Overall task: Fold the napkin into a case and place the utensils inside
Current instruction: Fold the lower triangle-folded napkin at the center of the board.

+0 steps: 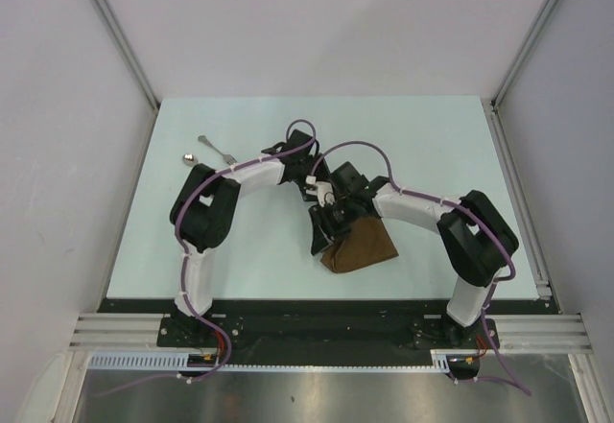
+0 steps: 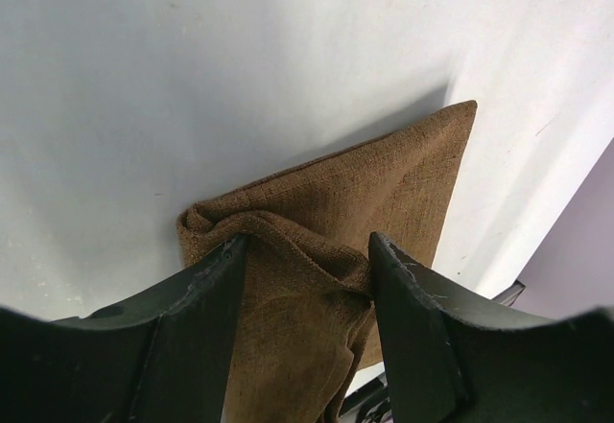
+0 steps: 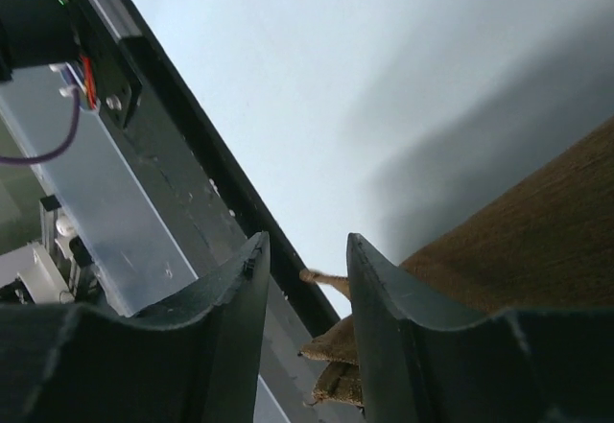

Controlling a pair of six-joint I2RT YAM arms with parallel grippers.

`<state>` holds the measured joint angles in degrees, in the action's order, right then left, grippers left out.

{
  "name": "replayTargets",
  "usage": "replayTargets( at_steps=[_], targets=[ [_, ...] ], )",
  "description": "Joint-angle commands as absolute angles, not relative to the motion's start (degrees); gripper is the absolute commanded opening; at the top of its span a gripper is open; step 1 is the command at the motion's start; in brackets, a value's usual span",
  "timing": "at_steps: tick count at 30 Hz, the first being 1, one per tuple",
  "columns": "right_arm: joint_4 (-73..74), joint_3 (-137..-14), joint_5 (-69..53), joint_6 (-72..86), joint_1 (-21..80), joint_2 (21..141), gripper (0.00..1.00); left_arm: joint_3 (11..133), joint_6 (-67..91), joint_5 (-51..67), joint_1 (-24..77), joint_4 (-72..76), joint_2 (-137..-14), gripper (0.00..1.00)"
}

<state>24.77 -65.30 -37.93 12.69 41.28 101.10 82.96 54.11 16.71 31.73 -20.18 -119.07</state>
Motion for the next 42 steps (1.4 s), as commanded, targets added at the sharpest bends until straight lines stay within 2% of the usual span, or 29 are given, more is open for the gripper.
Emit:
replayTargets(
  at_steps=[1, 5, 12, 26, 30, 37, 40, 42],
  targets=[
    [31.6, -67.8, -36.3, 8.2, 41.9, 101.2, 0.41, 84.8, 54.6, 16.5, 31.6, -19.6, -119.4, 0.59],
    [34.4, -65.6, -32.4, 6.8, 41.0, 98.1, 0.37, 84.8, 54.5, 16.4, 31.5, -19.4, -119.3, 0.59],
    [34.8, -59.4, -30.6, 6.4, 36.3, 93.1, 0.36, 85.3, 54.5, 16.9, 31.5, -19.2, -120.0, 0.59],
    [31.2, -54.8, -30.6, 6.5, 32.3, 92.5, 0.34, 86.0, 50.0, 16.6, 31.6, -19.6, -116.8, 0.6],
    [29.4, -53.4, -30.8, 8.4, 31.6, 90.9, 0.36, 89.3, 45.7, 18.6, 31.6, -23.7, -117.1, 0.61],
    [23.3, -50.7, -30.1, 13.6, 31.3, 88.9, 0.38, 90.0, 49.7, 21.6, 31.5, -28.5, -117.1, 0.62],
    [21.8, -50.0, -29.2, 16.5, 31.2, 88.3, 0.4, 90.1, 51.2, 22.6, 31.4, -27.7, -117.1, 0.62],
    [21.5, -49.7, -28.7, 18.2, 31.0, 87.5, 0.45, 90.1, 51.3, 22.5, 31.5, -27.7, -117.0, 0.62]
  ],
)
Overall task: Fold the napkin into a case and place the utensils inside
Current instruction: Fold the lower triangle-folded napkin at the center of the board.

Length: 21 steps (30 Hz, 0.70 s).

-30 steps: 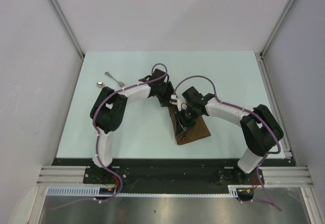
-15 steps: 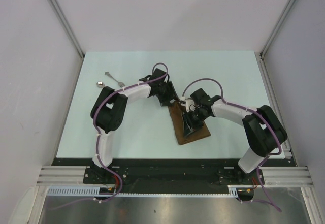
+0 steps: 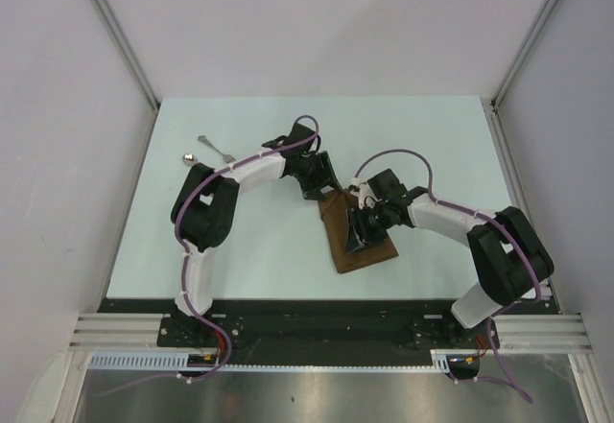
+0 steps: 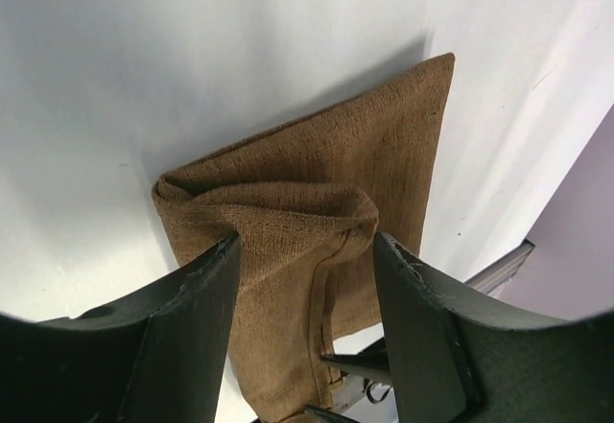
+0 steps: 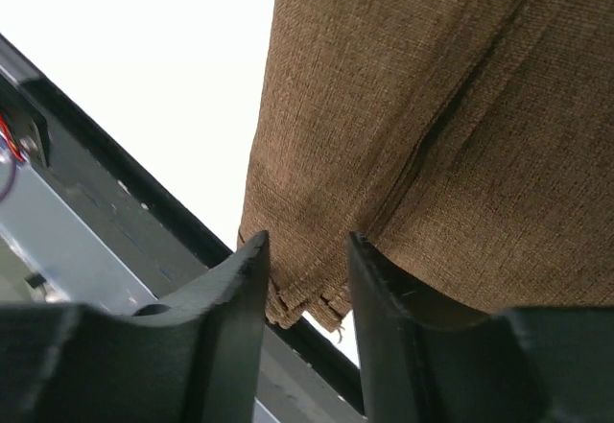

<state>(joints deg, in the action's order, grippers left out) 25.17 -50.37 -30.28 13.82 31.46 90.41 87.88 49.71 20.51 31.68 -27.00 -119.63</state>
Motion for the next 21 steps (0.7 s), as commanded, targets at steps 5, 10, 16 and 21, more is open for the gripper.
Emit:
replayTargets(
  at_steps=[5, 10, 16, 21],
  targets=[
    [21.4, -47.5, -29.0, 21.4, 30.2, 84.8, 0.51, 89.3, 50.5, 20.8, 31.6, -26.9, -115.6, 0.61],
    [20.2, -43.6, -28.8, 28.0, 30.2, 80.4, 0.6, 87.8, 49.8, 19.3, 31.8, -26.0, -114.7, 0.61],
    [17.7, -39.7, -28.1, 32.6, 31.2, 79.7, 0.69, 88.2, 48.3, 18.0, 32.5, -26.3, -114.4, 0.61],
    [14.1, -38.5, -27.9, 34.6, 31.5, 80.4, 0.69, 91.5, 46.5, 12.8, 34.2, -31.6, -113.8, 0.64]
  ],
)
